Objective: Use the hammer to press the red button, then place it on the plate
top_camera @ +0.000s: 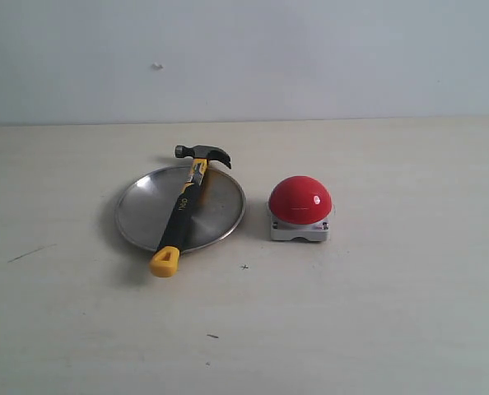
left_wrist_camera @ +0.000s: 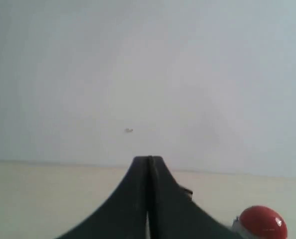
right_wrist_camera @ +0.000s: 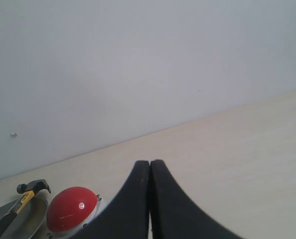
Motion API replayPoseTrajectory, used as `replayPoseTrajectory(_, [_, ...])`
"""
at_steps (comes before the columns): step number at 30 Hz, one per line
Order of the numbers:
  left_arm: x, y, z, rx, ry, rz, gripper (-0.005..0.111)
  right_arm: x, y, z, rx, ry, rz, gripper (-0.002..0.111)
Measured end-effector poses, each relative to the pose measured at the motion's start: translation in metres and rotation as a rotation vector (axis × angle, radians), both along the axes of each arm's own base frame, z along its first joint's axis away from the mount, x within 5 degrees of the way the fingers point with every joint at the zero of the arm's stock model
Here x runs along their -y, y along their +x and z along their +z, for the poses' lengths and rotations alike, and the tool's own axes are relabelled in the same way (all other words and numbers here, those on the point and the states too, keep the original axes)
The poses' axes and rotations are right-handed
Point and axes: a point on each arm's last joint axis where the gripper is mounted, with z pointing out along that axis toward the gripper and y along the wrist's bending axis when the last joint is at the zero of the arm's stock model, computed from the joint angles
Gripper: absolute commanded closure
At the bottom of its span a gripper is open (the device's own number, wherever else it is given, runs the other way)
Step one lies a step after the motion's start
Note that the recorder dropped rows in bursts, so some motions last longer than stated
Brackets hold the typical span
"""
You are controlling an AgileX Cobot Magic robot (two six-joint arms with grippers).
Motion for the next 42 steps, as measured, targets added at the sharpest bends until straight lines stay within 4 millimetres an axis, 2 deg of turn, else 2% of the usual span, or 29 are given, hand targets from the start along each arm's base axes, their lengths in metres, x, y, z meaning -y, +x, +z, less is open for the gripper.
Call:
replayPoseTrajectory(6, [-0.022,0.004,-0.026,-0.253,-0.033,0.243,0.107,0.000,0.000,0.000,0.000,0.000,0.000,0.108])
replayPoseTrajectory(8, [-0.029,0.005,-0.033,-0.279,-0.062,0.315,0.107,0.000,0.000,0.000,0.000,0.000,0.000,0.108])
replayPoseTrajectory(12, [-0.033,0.007,-0.045,-0.278,0.008,0.359,0.107,0.000,0.000,0.000,0.000,0.000,0.000,0.108])
replayPoseTrajectory(18, [-0.031,0.008,-0.042,-0.202,0.050,0.338,0.107,0.000,0.000,0.000,0.000,0.000,0.000,0.108])
replayPoseTrajectory(42, [-0.031,0.008,-0.042,-0.195,0.056,0.336,0.107,0.000,0.000,0.000,0.000,0.000,0.000,0.108])
